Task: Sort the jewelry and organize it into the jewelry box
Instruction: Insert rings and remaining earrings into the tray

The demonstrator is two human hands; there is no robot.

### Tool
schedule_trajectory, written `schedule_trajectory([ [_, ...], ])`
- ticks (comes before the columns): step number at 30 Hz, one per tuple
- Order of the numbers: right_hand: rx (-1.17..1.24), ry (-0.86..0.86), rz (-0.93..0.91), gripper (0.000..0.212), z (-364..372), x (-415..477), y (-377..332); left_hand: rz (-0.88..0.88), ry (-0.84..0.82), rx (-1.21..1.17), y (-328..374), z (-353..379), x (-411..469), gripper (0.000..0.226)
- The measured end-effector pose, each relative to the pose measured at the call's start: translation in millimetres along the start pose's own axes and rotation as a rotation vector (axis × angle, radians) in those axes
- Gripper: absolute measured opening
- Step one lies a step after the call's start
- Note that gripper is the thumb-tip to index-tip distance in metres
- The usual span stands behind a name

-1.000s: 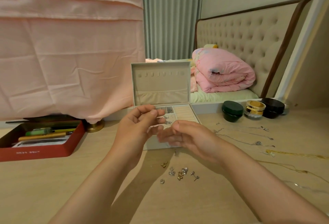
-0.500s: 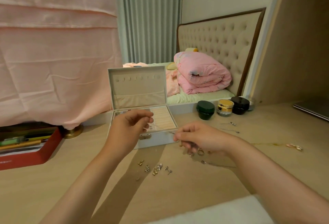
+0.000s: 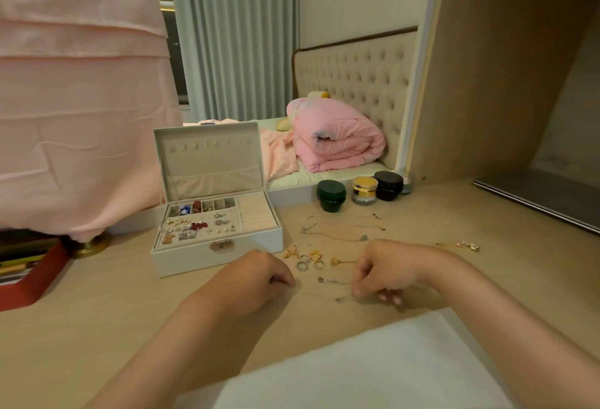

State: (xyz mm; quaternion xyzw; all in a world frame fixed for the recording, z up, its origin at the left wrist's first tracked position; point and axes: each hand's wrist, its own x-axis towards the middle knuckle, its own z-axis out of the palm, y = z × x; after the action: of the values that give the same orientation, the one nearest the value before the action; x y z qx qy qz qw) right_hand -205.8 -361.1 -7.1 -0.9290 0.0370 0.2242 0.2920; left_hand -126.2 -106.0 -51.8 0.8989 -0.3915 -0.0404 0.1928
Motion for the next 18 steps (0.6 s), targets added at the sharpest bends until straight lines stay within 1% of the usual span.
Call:
schedule_trajectory([
  [2,-0.050,0.010,0.035,0.003,7,-3,2,-0.005,0.002,0.067,2,6,2,0.014],
  [4,-0.083,0.056,0.038,0.003,13,-2,4,0.003,0.032,0.134,4,10,2,0.013],
  [7,-0.177,0.128,0.028,0.013,17,1,4,0.007,0.066,0.158,5,12,1,0.013],
  [11,-0.238,0.191,-0.021,0.026,13,-1,-13,-0.023,0.040,0.119,1,6,-3,0.015],
  [15,-0.268,0.274,-0.111,0.019,9,11,-35,-0.060,0.094,0.114,-15,-8,-3,0.022],
  [18,-0.269,0.309,-0.126,0.016,6,30,-48,-0.079,0.161,0.108,-23,-13,-1,0.021],
])
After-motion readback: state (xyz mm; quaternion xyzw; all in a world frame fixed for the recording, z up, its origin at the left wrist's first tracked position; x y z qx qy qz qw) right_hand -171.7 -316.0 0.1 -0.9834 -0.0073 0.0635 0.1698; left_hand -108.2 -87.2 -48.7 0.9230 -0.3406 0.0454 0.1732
